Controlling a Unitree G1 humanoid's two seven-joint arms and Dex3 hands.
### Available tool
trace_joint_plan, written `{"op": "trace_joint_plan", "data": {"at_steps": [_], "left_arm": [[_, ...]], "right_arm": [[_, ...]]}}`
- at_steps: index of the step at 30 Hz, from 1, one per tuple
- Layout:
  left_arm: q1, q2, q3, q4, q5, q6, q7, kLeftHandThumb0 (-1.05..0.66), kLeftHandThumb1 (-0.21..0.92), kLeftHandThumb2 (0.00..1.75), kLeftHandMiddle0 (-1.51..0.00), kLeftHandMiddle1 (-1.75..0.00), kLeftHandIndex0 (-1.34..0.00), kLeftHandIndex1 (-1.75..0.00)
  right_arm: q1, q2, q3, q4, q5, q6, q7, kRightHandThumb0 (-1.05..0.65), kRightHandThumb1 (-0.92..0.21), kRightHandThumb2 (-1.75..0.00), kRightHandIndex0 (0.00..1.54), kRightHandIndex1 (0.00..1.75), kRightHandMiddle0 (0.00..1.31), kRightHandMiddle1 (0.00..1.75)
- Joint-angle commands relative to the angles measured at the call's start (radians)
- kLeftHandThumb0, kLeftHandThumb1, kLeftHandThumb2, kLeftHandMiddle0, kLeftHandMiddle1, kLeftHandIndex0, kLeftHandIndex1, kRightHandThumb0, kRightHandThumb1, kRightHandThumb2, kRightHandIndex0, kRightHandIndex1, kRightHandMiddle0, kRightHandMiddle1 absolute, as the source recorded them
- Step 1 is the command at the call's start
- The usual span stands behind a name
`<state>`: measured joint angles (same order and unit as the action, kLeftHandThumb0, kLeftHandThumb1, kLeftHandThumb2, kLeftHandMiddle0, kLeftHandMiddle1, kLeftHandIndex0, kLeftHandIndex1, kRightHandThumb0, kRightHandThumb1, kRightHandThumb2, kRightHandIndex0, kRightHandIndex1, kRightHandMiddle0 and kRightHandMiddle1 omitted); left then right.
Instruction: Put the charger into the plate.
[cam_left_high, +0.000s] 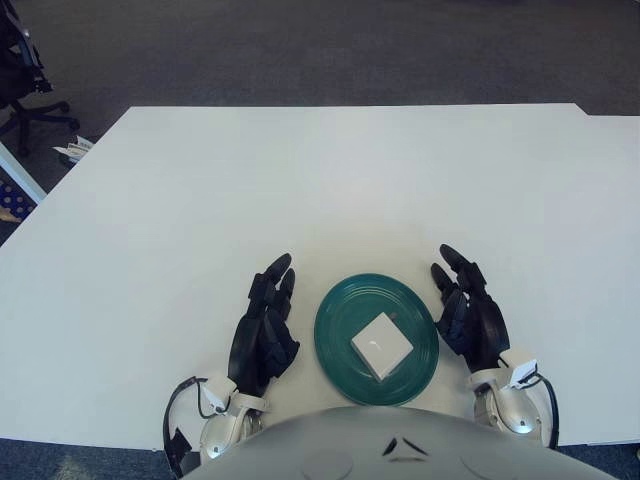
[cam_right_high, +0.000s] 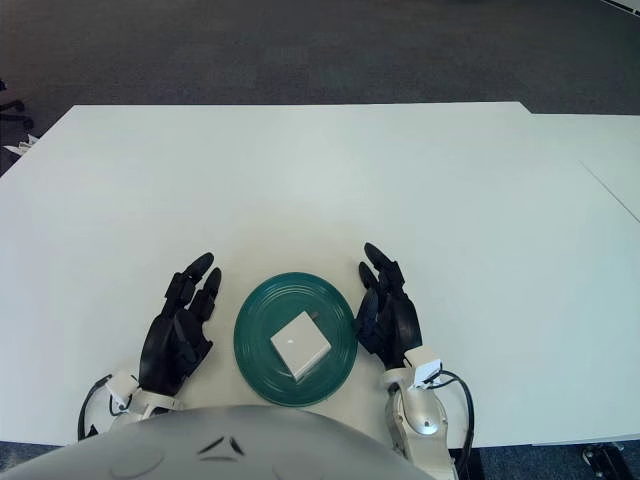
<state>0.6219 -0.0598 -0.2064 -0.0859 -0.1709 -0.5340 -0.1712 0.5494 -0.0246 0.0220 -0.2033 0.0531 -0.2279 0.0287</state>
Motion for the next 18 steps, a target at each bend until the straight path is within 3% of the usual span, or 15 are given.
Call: {"op": "trace_joint_plan", "data": {"at_steps": [1,18], "left_arm": [[-0.016,-0.001,0.015,0.06,-0.016,0.018,-0.006,-1.02,0.92,0.97,-0.33,-0.02,-0.01,-0.78],[-0.053,-0.009,0.025,0.136,0.029,-0.017,0.005,-0.96,0.92,0.95,-0.32,0.0,0.0,-0.8]], "right_arm": [[0.008,-0.004,-0.022,0.063,-0.011,0.033,-0.013,-0.97,-0.92,-0.96,0.18,0.01,0.0,0.53],[-0.025,0.026,-0.083,0.154,0.021,-0.021,-0.036,-0.9,-0.92,-0.91,0.31,0.03,0.0,0.7]]}}
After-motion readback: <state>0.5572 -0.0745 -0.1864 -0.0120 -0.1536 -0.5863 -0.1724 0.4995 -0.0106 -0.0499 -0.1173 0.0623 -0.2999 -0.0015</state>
